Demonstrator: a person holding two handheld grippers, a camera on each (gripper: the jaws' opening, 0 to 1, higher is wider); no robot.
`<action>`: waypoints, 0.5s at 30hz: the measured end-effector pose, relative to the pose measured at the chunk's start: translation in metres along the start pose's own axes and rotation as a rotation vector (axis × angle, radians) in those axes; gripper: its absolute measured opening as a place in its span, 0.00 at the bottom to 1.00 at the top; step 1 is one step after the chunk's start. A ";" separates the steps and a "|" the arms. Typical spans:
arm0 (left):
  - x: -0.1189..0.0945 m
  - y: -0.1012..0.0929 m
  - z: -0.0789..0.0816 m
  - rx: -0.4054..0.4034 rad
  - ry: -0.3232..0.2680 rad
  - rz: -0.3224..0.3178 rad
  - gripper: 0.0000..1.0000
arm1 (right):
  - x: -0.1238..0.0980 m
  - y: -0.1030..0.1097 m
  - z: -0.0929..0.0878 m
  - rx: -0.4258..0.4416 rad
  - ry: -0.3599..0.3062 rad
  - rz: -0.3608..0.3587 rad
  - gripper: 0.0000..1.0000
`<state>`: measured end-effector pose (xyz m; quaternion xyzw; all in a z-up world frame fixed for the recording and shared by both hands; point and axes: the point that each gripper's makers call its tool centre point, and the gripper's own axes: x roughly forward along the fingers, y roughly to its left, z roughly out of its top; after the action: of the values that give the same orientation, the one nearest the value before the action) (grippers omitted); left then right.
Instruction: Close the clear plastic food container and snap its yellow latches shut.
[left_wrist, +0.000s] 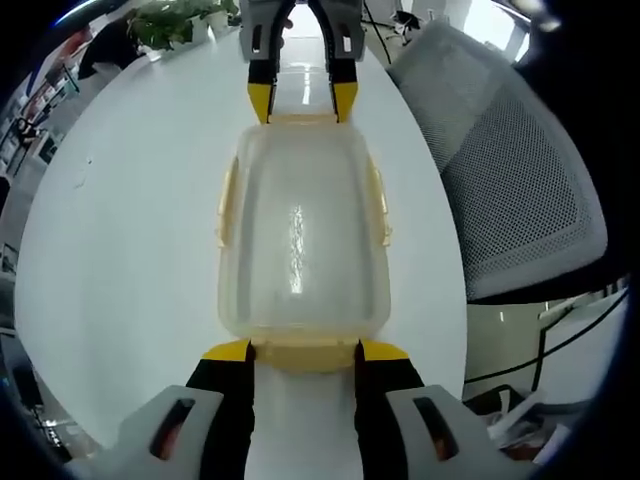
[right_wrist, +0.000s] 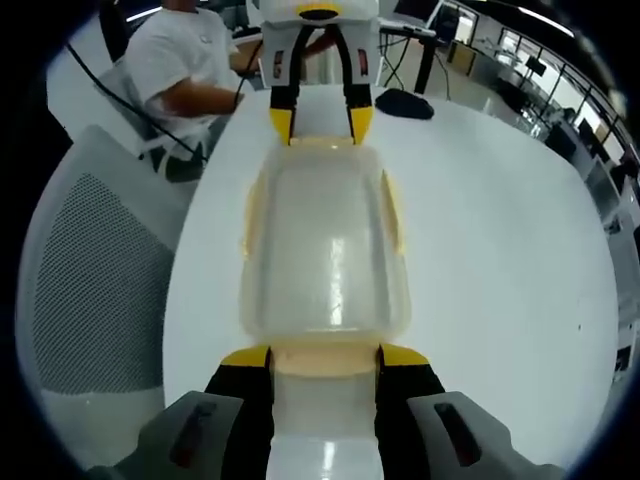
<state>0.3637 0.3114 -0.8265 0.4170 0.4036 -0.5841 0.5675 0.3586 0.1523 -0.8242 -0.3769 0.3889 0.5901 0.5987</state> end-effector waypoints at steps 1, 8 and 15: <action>-0.001 0.000 0.001 0.005 0.000 0.003 0.38 | -0.001 0.000 0.000 -0.001 0.002 0.001 0.37; -0.005 0.000 0.005 0.010 -0.006 0.010 0.38 | -0.005 0.001 0.000 0.002 -0.005 -0.004 0.37; -0.013 0.004 0.008 0.018 -0.003 0.011 0.38 | -0.012 -0.002 0.001 0.004 -0.007 -0.010 0.37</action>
<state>0.3671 0.3078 -0.8113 0.4234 0.3952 -0.5850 0.5677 0.3602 0.1486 -0.8131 -0.3757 0.3859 0.5878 0.6037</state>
